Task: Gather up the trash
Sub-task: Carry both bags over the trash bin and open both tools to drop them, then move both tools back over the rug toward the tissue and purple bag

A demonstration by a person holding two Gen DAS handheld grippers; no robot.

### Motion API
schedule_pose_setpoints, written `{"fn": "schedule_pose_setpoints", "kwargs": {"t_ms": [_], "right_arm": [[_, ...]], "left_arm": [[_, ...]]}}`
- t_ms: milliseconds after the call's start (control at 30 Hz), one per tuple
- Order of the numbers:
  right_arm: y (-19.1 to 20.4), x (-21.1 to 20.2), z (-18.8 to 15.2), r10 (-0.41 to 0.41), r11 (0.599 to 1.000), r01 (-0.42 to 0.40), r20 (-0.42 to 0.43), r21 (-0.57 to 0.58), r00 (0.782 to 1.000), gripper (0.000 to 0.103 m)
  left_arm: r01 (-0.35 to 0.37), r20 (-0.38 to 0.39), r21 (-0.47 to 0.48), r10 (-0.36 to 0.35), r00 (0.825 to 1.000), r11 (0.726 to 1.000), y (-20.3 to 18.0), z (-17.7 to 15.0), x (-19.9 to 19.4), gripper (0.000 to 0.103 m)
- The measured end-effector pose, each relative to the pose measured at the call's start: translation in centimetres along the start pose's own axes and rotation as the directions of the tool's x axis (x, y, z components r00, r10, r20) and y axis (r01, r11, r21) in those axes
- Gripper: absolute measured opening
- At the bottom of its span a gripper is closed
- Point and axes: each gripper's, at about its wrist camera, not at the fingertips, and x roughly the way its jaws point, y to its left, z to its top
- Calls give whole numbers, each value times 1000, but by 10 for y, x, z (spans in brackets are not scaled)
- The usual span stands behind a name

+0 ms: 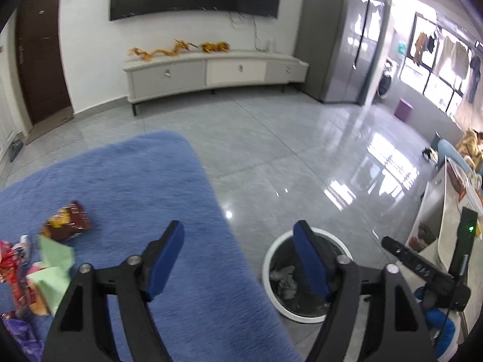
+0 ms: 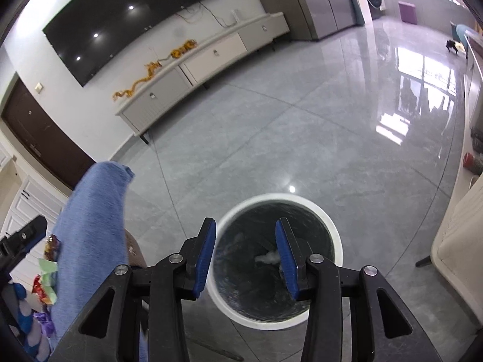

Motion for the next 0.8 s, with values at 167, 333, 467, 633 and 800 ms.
{"fn": "schedule_pose_setpoints", "kwargs": {"t_ms": [167, 333, 467, 633, 800], "right_arm": [[35, -28, 8, 38, 998, -35, 48, -50, 998, 45], [78, -45, 1, 96, 989, -91, 42, -115, 994, 46], [122, -54, -12, 152, 972, -147, 17, -184, 988, 46], [165, -70, -33, 230, 944, -225, -10, -241, 973, 46], [210, -93, -58, 333, 893, -338, -69, -297, 940, 48]], "left_arm": [[-38, 60, -37, 40, 997, 999, 32, -5, -38, 75], [-129, 102, -81, 136, 985, 988, 75, -15, -75, 75], [-183, 129, -114, 197, 972, 977, 115, -30, -108, 75], [-270, 151, -150, 292, 945, 951, 169, -58, -156, 75], [-338, 144, -187, 366, 919, 923, 228, -84, -207, 75]]}}
